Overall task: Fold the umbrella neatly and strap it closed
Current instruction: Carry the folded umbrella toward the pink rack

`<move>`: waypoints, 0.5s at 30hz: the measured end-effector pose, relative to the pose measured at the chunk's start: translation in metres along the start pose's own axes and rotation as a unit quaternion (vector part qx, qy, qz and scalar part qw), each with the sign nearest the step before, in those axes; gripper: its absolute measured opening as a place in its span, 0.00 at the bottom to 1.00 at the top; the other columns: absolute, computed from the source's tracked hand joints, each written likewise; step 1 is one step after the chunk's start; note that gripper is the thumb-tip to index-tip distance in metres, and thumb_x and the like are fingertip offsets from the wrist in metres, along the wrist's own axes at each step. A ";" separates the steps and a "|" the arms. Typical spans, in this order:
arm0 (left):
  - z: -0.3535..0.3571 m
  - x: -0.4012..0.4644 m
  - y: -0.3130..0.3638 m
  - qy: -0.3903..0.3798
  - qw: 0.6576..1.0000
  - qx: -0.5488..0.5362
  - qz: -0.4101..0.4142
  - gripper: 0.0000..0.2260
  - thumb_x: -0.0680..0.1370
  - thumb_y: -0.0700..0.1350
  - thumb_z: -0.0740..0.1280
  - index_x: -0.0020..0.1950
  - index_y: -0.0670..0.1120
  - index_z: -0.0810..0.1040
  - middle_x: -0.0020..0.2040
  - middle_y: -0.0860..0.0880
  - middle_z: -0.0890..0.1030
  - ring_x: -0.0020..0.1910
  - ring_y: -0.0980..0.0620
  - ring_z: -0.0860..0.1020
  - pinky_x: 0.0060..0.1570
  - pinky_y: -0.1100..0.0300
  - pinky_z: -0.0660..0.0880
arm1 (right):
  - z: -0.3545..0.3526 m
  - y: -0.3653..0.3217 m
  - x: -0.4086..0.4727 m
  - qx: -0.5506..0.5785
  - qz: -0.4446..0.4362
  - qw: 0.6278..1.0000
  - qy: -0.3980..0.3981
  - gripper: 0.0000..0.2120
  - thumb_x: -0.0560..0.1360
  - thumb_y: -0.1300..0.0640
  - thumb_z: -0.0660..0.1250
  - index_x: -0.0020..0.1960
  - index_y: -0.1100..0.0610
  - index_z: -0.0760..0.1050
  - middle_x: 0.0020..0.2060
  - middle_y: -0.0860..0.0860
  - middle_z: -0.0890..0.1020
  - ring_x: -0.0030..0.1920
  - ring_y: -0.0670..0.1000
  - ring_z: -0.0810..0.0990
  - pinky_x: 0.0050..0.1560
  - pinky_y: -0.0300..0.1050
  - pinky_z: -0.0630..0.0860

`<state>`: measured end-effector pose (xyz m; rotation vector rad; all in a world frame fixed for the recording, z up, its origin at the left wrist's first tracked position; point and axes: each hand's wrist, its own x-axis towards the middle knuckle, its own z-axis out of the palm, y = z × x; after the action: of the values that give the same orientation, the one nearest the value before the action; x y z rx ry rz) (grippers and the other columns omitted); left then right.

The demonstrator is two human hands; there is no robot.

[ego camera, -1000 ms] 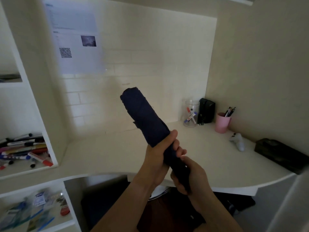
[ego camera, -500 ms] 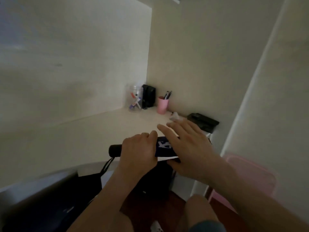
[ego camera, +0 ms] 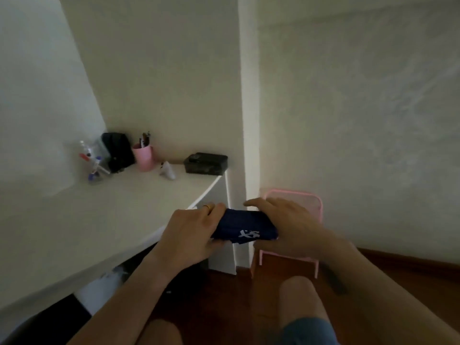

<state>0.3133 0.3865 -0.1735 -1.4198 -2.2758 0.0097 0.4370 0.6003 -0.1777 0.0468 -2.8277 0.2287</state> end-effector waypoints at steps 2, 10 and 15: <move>0.014 0.027 0.024 -0.003 1.000 0.001 0.011 0.23 0.71 0.62 0.68 0.59 0.50 0.75 0.47 0.52 0.83 0.35 0.49 0.81 0.28 0.55 0.76 | -0.010 0.051 -0.025 0.065 0.062 0.996 -0.027 0.39 0.66 0.34 0.70 0.73 0.40 0.61 0.59 0.43 0.79 0.55 0.46 0.79 0.58 0.48 0.78; 0.090 0.124 0.088 -0.062 0.993 -0.080 0.057 0.25 0.71 0.65 0.66 0.62 0.53 0.72 0.50 0.53 0.82 0.41 0.52 0.81 0.35 0.58 0.76 | 0.055 0.172 -0.081 0.186 0.168 0.968 0.027 0.25 0.72 0.47 0.72 0.66 0.39 0.69 0.58 0.38 0.77 0.57 0.43 0.75 0.57 0.46 0.77; 0.173 0.169 0.079 -0.170 0.953 -0.243 -0.069 0.24 0.69 0.62 0.76 0.59 0.56 0.75 0.53 0.57 0.77 0.48 0.57 0.78 0.44 0.61 0.76 | 0.119 0.236 -0.086 0.149 0.249 0.956 0.035 0.22 0.75 0.53 0.69 0.65 0.38 0.68 0.51 0.34 0.69 0.52 0.44 0.69 0.48 0.34 0.67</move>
<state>0.2536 0.6070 -0.2845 -1.5856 -2.7944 -0.4082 0.4707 0.8143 -0.3510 -0.5998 -2.6581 0.7477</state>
